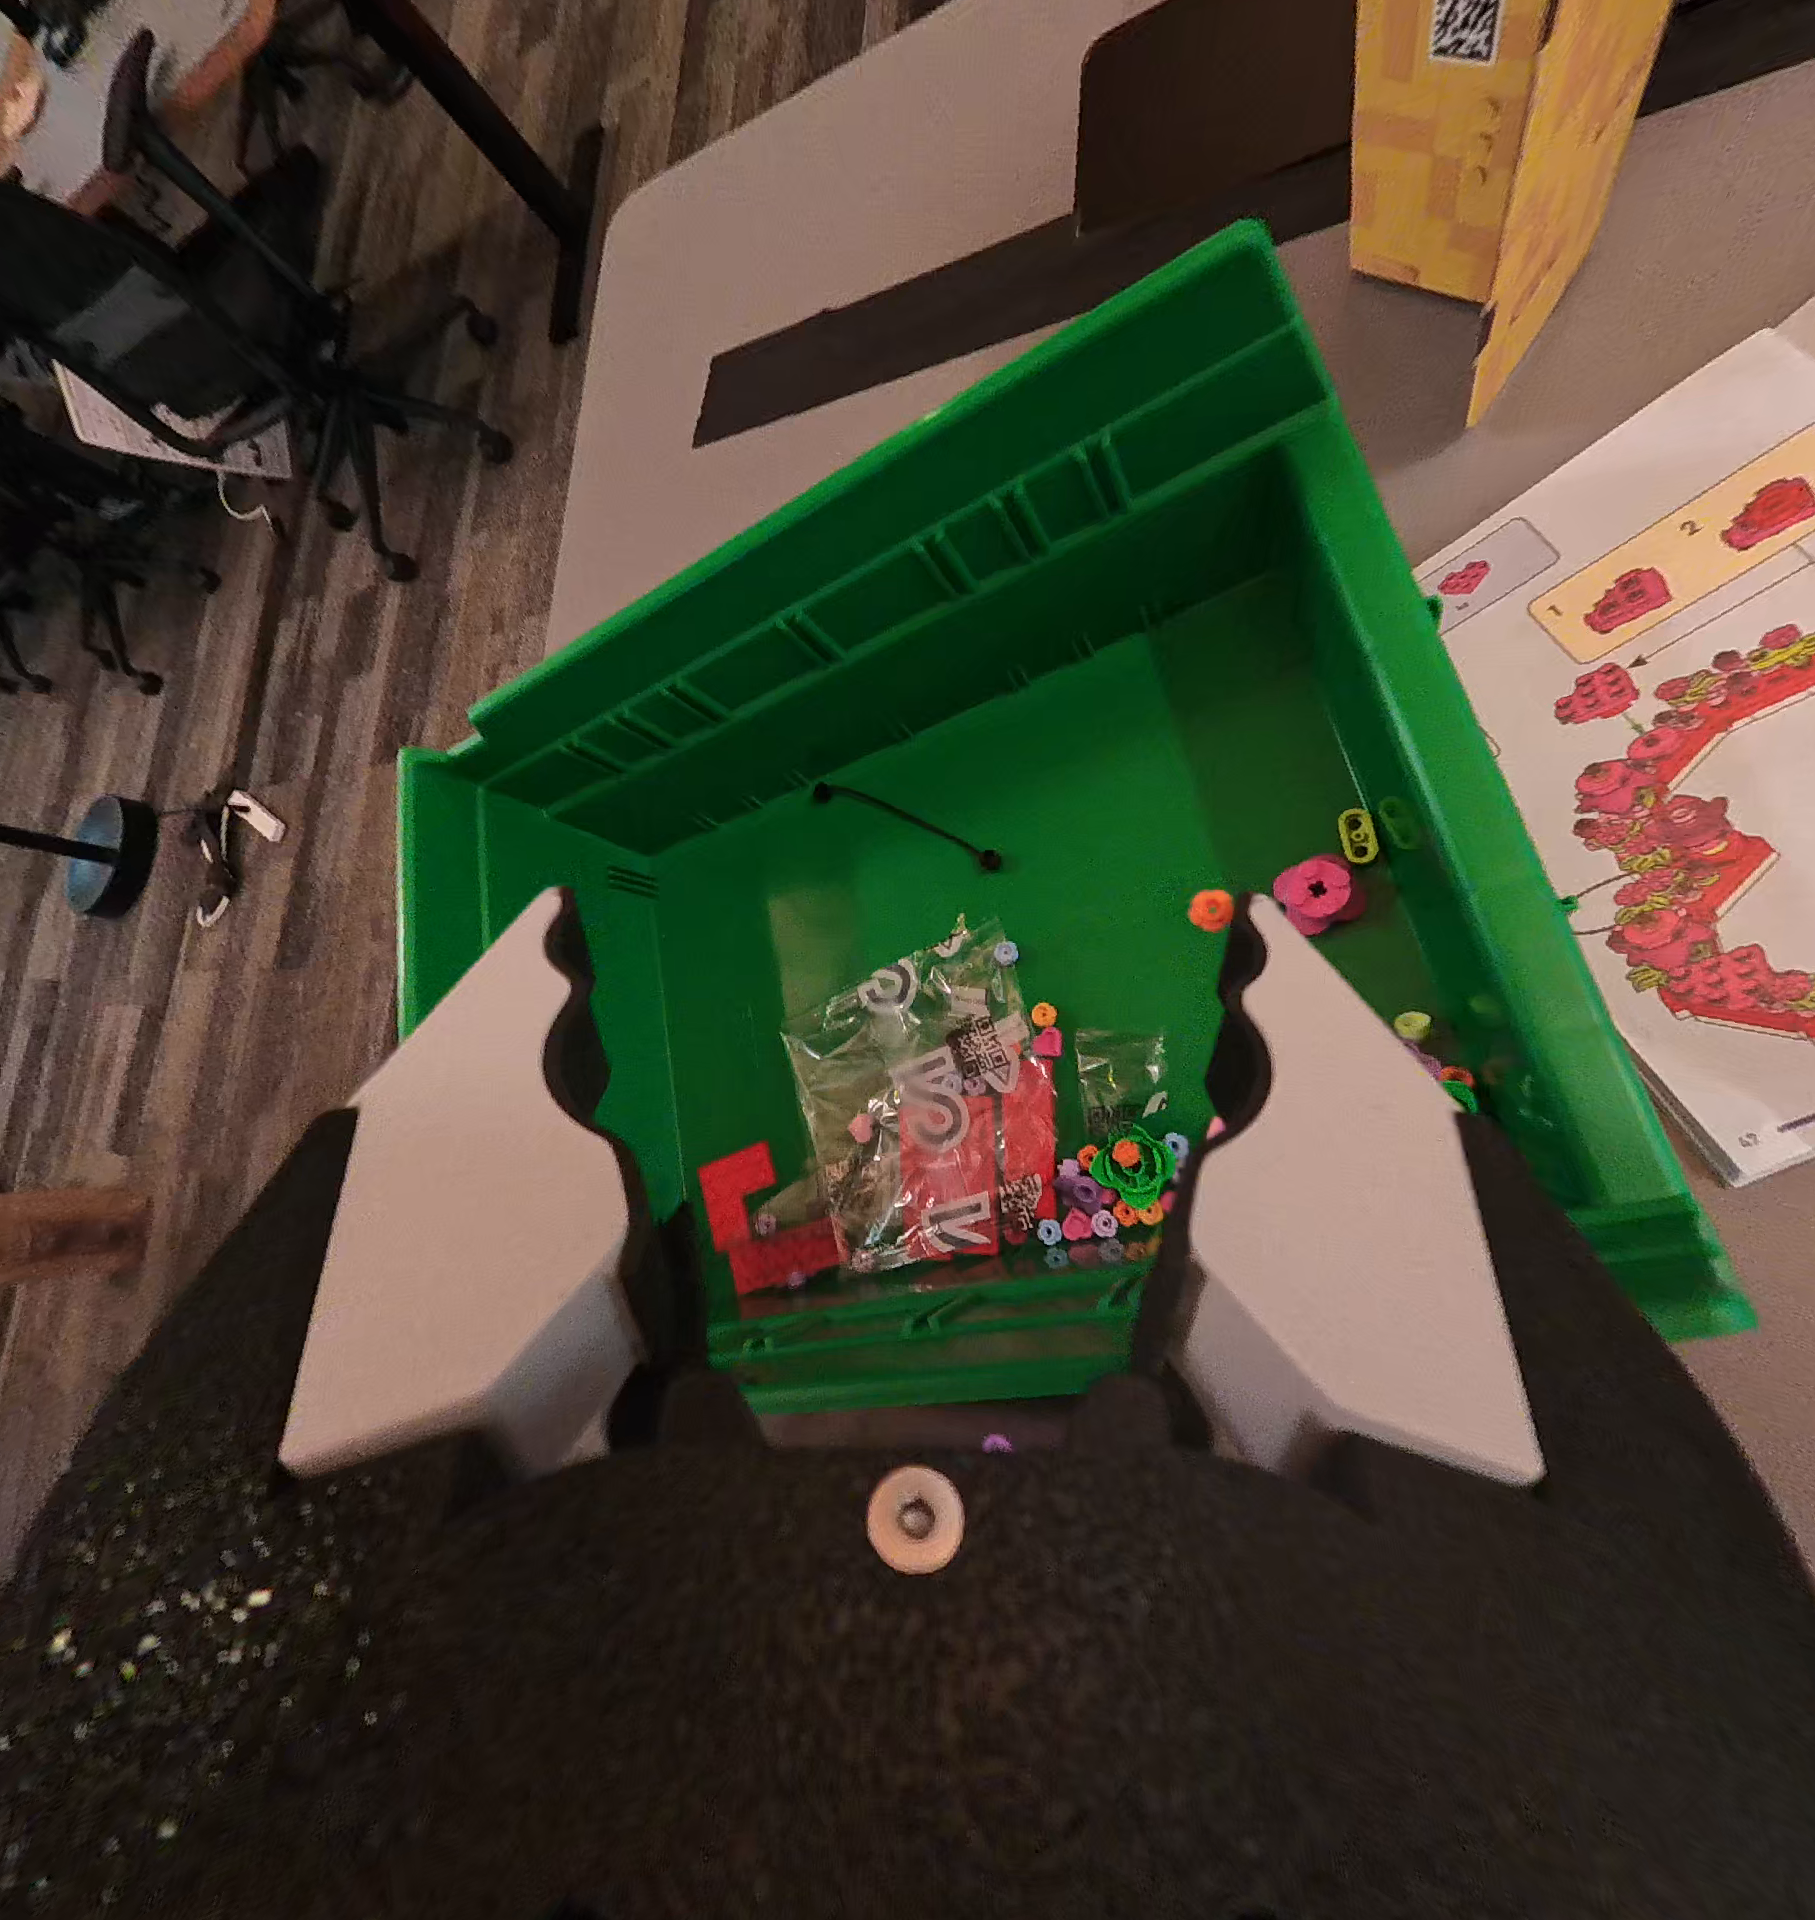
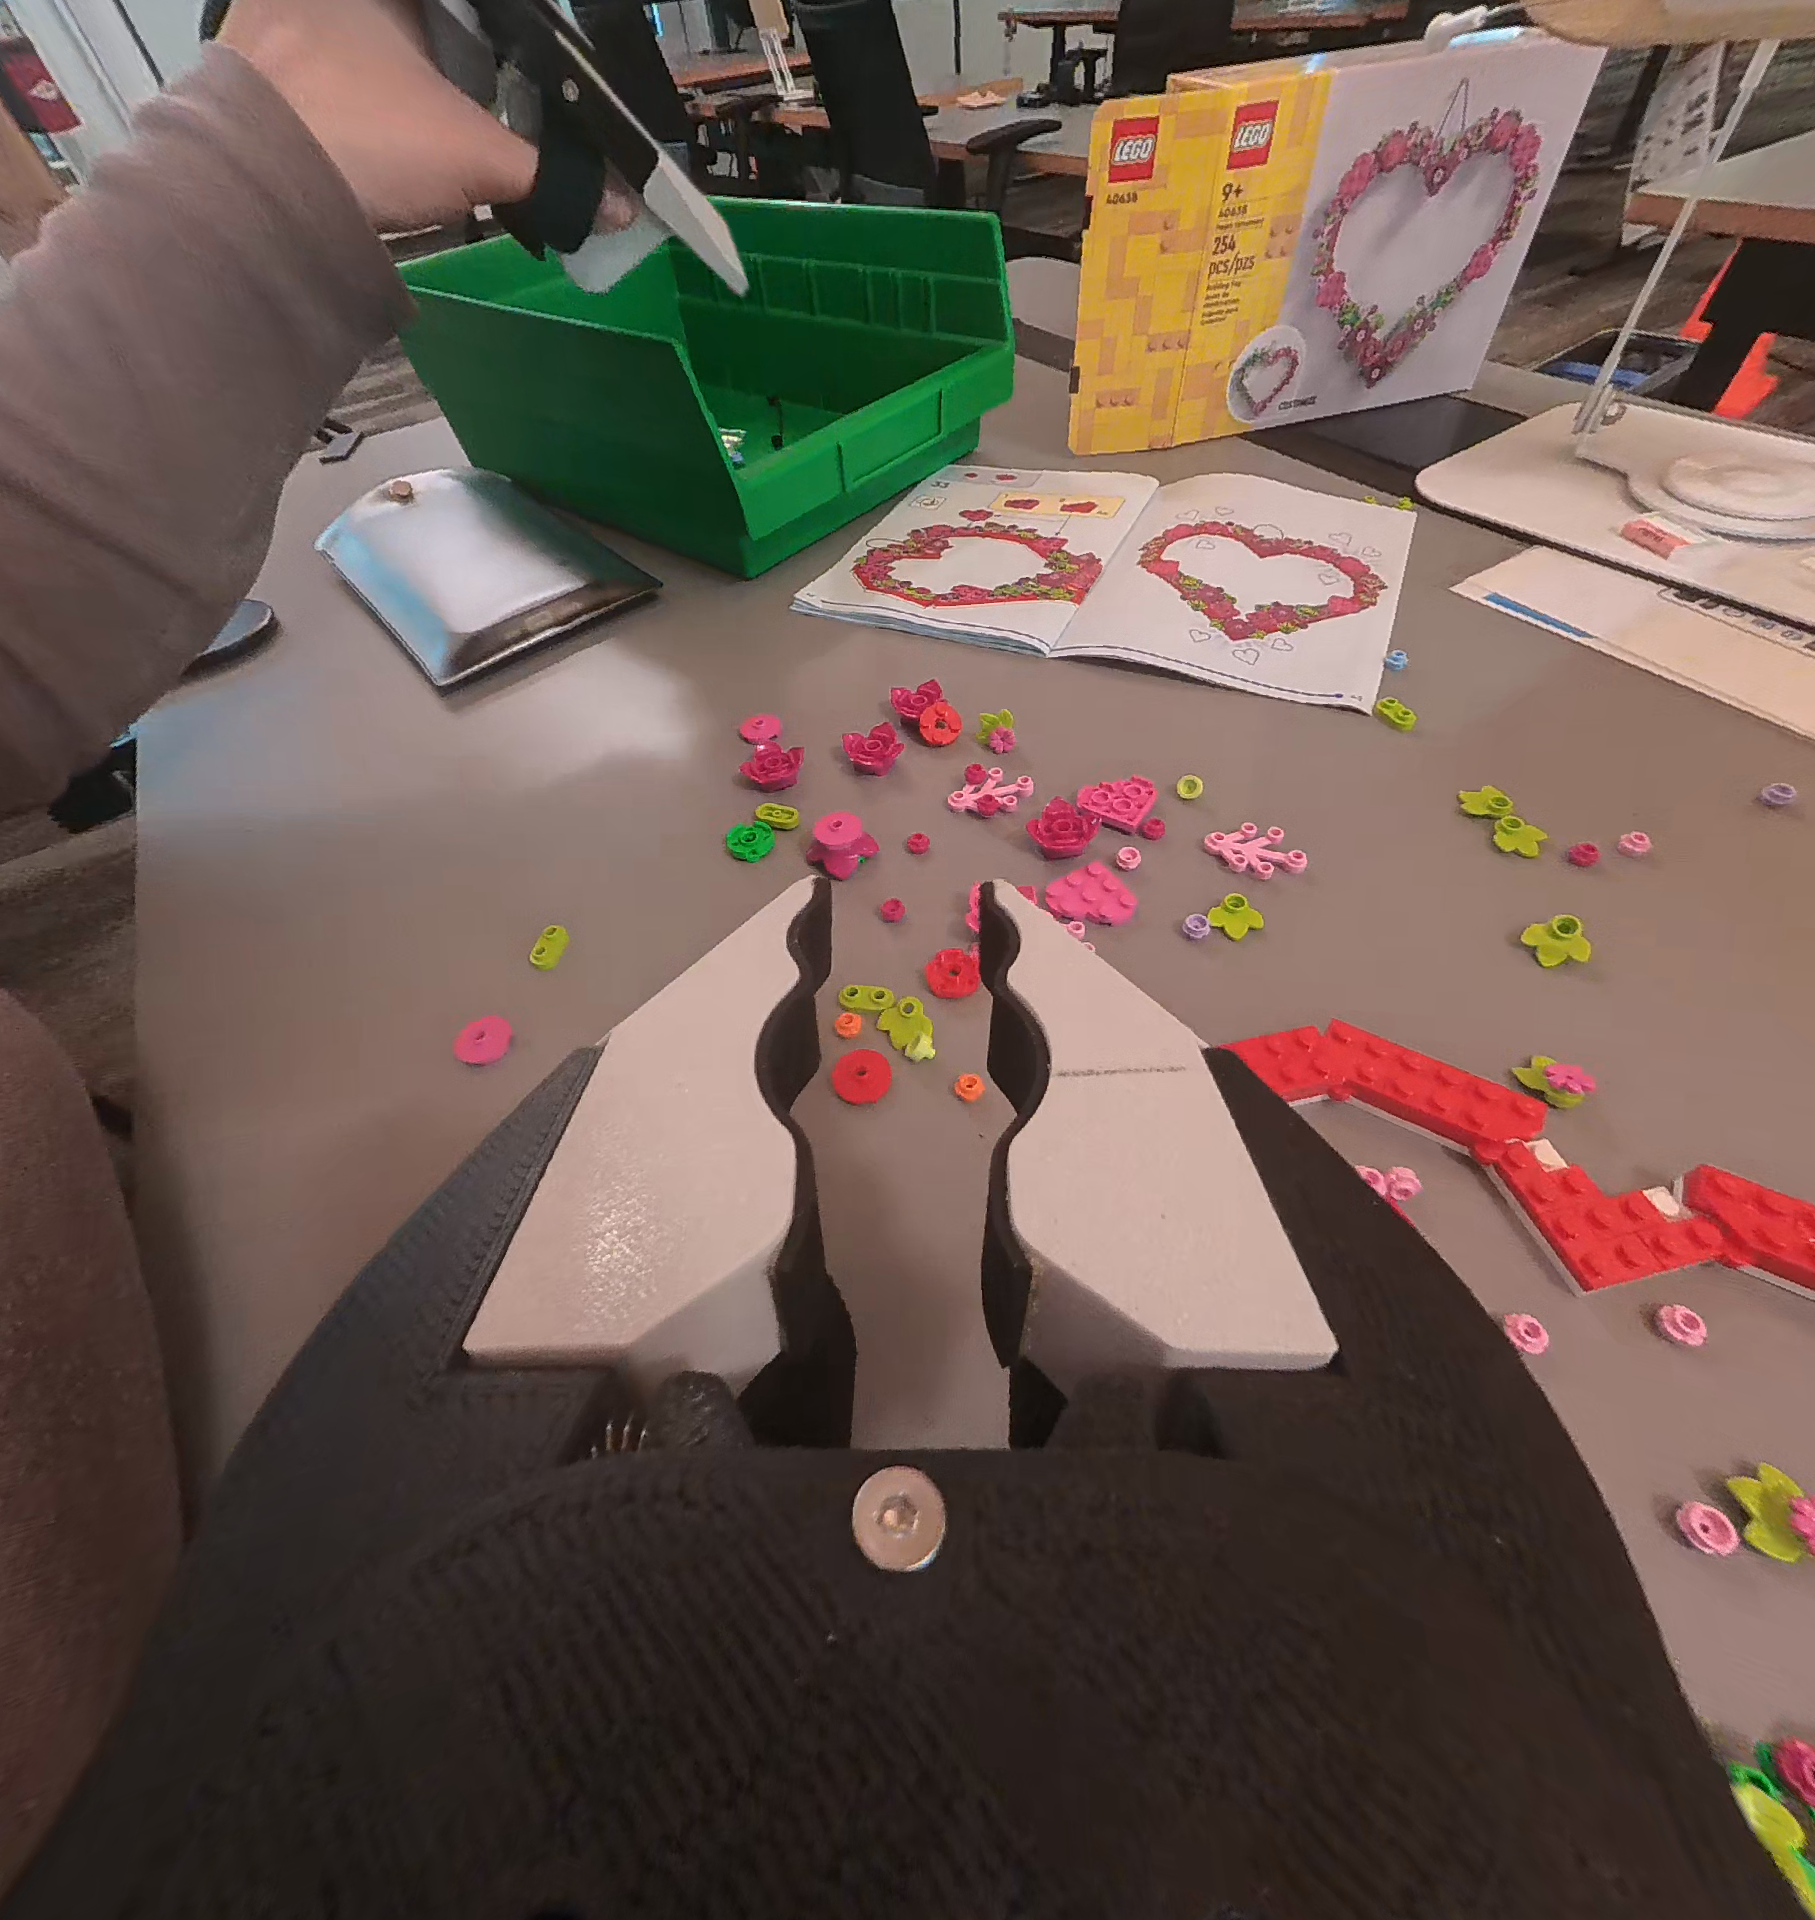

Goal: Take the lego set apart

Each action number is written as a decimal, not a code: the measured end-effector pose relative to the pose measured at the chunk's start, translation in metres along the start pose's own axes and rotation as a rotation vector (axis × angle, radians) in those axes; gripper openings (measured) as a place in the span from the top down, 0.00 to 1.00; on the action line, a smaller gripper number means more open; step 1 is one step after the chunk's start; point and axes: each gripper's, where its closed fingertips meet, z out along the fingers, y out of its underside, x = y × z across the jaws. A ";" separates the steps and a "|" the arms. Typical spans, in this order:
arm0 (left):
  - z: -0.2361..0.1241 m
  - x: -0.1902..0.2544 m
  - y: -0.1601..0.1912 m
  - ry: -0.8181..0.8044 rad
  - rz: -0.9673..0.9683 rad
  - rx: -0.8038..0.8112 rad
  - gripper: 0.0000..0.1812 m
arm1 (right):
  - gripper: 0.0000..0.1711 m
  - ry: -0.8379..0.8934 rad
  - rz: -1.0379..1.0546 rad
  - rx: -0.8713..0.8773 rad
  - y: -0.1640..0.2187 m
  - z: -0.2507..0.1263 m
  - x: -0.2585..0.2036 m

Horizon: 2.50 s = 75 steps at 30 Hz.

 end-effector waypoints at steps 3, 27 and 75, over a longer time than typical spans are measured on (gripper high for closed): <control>0.007 -0.004 0.012 0.013 -0.035 -0.076 0.26 | 0.84 -0.004 -0.005 -0.006 0.001 0.001 -0.001; -0.126 0.210 -0.026 0.751 0.204 0.545 0.52 | 0.79 0.721 -0.088 -0.095 0.026 -0.254 0.187; -0.230 0.366 0.023 1.682 0.128 0.556 0.65 | 0.73 0.093 -0.711 -0.047 -0.022 -0.024 0.018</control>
